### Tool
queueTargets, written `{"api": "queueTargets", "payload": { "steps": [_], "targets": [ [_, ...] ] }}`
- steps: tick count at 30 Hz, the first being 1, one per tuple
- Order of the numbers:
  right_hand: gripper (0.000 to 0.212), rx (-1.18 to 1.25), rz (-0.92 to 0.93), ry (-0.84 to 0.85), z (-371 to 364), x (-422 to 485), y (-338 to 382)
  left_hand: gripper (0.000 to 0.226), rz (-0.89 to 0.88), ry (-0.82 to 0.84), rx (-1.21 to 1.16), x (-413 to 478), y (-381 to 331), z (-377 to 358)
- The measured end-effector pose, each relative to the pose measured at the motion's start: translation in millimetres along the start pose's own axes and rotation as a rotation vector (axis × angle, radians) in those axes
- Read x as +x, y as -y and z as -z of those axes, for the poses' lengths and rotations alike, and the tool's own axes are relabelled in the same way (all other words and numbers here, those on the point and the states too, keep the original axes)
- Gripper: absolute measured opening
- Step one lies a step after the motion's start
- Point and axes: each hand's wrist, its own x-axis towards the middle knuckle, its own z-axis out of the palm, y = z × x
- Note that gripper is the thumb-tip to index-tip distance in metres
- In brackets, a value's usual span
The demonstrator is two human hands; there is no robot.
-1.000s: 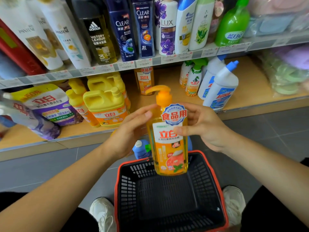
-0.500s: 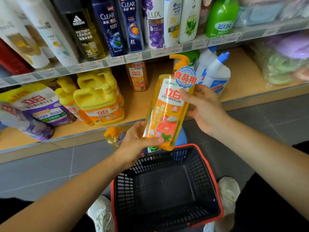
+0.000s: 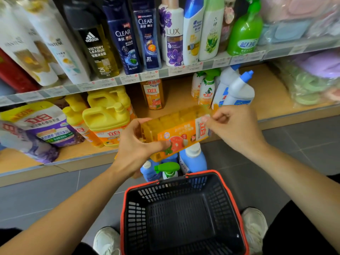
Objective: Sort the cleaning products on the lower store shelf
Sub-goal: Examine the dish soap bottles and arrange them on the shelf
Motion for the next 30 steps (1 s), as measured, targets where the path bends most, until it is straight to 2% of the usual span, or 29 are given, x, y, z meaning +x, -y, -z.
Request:
{"api": "queueTargets", "payload": {
  "steps": [1,3,5,7,9,12,15,20,24,27,30],
  "targets": [
    [0.024,-0.008,0.093,0.076,0.2,1.8,2.6,0.075,-0.033,0.015,0.066,1.0,-3.7,0.3],
    [0.066,-0.103,0.199,0.321,-3.2,3.6,1.9,0.071,-0.109,0.074,0.189,1.0,-10.4,0.4],
    [0.101,-0.201,0.210,0.546,-10.2,1.5,0.0,0.070,-0.166,0.160,0.258,-3.4,-16.7,-1.9],
    [0.113,-0.213,0.179,0.683,-20.3,-2.7,-3.8,0.069,-0.196,0.245,0.289,-9.3,-20.2,-5.3],
    [0.107,-0.128,0.141,0.751,-26.8,-6.6,-7.5,0.068,-0.231,0.295,0.322,-14.5,-21.9,-7.4],
    [0.094,-0.063,0.146,0.682,-25.9,-9.3,-10.0,0.076,-0.275,0.355,0.295,-17.8,-24.9,-6.9],
    [0.086,0.024,0.117,0.583,-24.2,-11.6,-10.6,0.083,-0.429,0.377,0.328,-19.4,-28.1,-5.6],
    [0.078,0.165,0.039,0.469,-25.7,-16.4,-6.9,0.055,-0.702,0.349,0.429,-18.8,-29.0,-7.1],
    [0.084,0.187,-0.001,0.383,-27.5,-18.2,-5.4,0.040,-0.852,0.202,0.400,-24.6,-23.0,-13.1],
    [0.089,0.175,-0.016,0.350,-28.1,-17.6,-6.5,0.031,-0.912,0.115,0.396,-28.8,-20.1,-13.4],
    [0.090,0.159,-0.014,0.360,-28.4,-18.2,-8.2,0.024,-0.874,0.060,0.364,-29.1,-21.2,-11.3]
  ]
}}
